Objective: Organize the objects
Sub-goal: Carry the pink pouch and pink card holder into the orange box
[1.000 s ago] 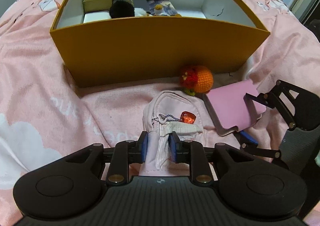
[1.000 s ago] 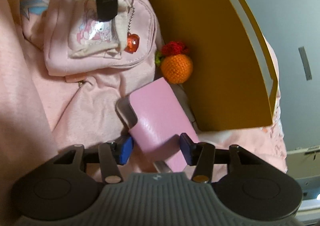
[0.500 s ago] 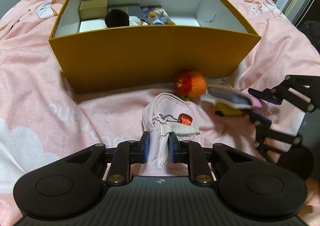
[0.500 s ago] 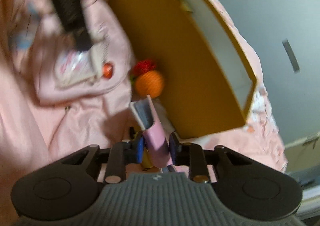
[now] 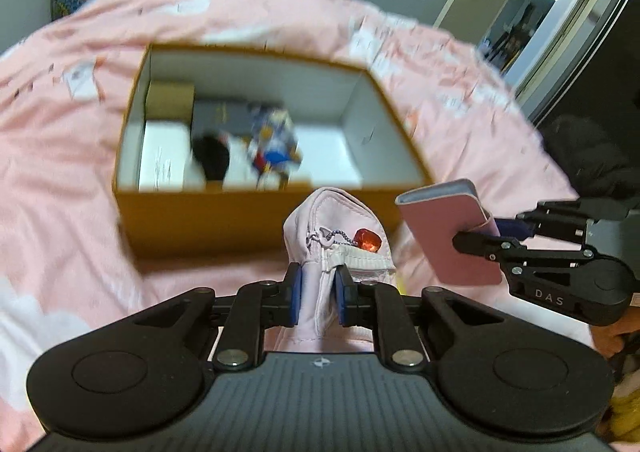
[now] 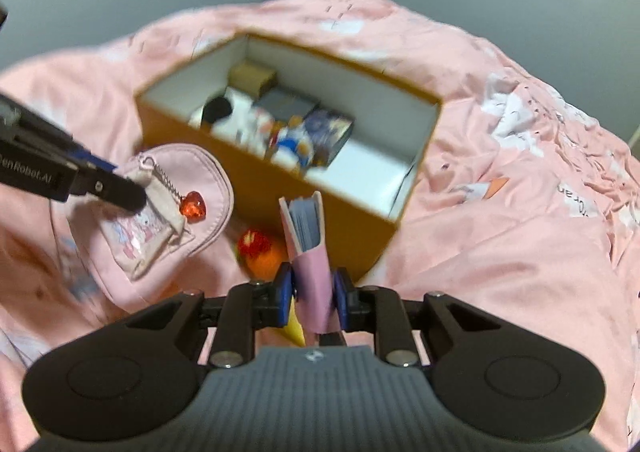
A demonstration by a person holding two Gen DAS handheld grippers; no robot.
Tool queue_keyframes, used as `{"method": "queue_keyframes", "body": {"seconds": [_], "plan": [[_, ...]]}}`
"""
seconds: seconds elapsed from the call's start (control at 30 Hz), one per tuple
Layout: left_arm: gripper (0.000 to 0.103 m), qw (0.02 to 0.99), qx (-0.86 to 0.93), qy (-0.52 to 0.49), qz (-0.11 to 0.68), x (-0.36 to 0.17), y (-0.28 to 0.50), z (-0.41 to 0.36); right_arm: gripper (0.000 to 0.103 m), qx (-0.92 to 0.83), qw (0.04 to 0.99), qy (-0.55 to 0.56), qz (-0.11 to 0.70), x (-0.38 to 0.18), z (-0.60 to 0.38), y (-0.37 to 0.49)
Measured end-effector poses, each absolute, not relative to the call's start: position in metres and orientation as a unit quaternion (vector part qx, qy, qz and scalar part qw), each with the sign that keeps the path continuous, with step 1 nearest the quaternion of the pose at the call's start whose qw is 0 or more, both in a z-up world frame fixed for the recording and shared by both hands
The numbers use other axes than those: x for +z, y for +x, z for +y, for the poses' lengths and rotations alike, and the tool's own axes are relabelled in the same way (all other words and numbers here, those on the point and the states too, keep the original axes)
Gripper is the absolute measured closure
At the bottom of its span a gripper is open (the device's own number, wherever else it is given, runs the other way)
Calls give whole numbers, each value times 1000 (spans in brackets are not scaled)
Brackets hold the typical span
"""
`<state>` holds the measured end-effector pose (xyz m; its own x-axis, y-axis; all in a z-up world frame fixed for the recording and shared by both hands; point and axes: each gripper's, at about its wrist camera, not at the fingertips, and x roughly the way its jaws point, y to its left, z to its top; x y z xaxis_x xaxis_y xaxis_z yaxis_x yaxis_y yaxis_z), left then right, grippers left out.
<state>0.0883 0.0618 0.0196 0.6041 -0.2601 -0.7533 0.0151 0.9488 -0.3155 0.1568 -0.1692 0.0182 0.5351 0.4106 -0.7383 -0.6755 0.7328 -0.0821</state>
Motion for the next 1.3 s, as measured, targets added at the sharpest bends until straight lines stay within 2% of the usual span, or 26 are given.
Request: {"method": "queue_keyframes", "body": {"seconds": [0.23, 0.47, 0.9, 1.13, 1.3], "plan": [[85, 913, -57, -123, 384, 60, 124, 69, 80, 325, 875, -52, 355, 65, -178, 202], [85, 913, -26, -130, 385, 49, 183, 88, 80, 288, 863, 15, 416, 51, -138, 286], [85, 897, -16, -176, 406, 2, 240, 116, 80, 196, 830, 27, 521, -34, -72, 391], [85, 889, -18, -190, 417, -13, 248, 125, 80, 193, 816, 46, 543, -51, -64, 409], [85, 888, -22, -191, 418, -14, 248, 125, 78, 198, 826, -15, 528, -47, -54, 407]]}}
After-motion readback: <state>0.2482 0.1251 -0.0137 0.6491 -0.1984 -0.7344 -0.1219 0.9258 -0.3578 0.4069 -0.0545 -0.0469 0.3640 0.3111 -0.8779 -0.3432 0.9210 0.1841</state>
